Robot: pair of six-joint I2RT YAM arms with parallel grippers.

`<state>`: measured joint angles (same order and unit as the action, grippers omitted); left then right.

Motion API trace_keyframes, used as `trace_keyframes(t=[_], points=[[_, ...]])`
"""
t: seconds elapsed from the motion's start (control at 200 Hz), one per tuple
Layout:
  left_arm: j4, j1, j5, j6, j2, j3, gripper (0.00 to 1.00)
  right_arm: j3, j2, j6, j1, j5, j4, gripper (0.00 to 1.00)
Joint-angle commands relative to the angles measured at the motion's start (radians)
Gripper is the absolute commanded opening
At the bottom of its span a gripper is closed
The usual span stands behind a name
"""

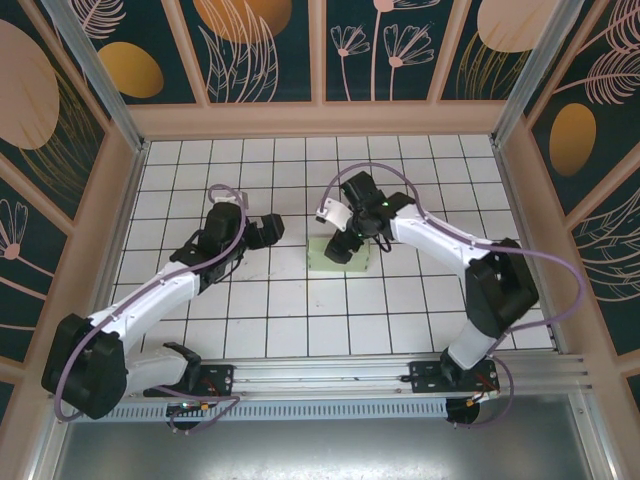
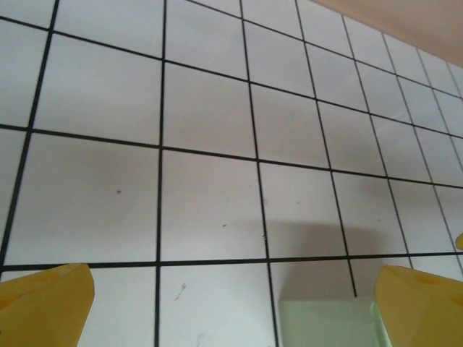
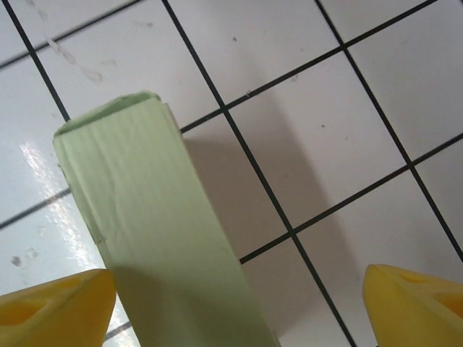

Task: Fold the paper box

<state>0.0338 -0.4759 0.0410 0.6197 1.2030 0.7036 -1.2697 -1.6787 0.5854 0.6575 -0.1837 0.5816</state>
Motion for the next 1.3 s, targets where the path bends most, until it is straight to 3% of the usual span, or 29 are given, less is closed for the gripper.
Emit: trace_keyframes(t=[0.0,0.48,0.666,0.956,1.296], points=[[0.029,0.008,0.026,-0.023,-0.024,-0.026,0.99,-0.077,-0.059,0.112,0.000,0.038,0.141,0.84],[0.037,0.011,0.037,-0.038,-0.026,-0.023,0.99,-0.148,-0.101,0.154,0.008,0.035,0.231,0.53],[0.038,0.013,0.042,-0.038,-0.031,-0.019,0.99,-0.152,-0.069,0.139,0.018,0.082,0.208,0.51],[0.028,0.056,0.035,-0.009,-0.017,-0.028,0.99,-0.078,-0.035,0.143,0.078,0.367,-0.073,0.46],[-0.016,0.133,-0.046,0.036,-0.012,-0.081,0.99,0.061,-0.115,0.312,0.154,0.699,-0.493,0.47]])
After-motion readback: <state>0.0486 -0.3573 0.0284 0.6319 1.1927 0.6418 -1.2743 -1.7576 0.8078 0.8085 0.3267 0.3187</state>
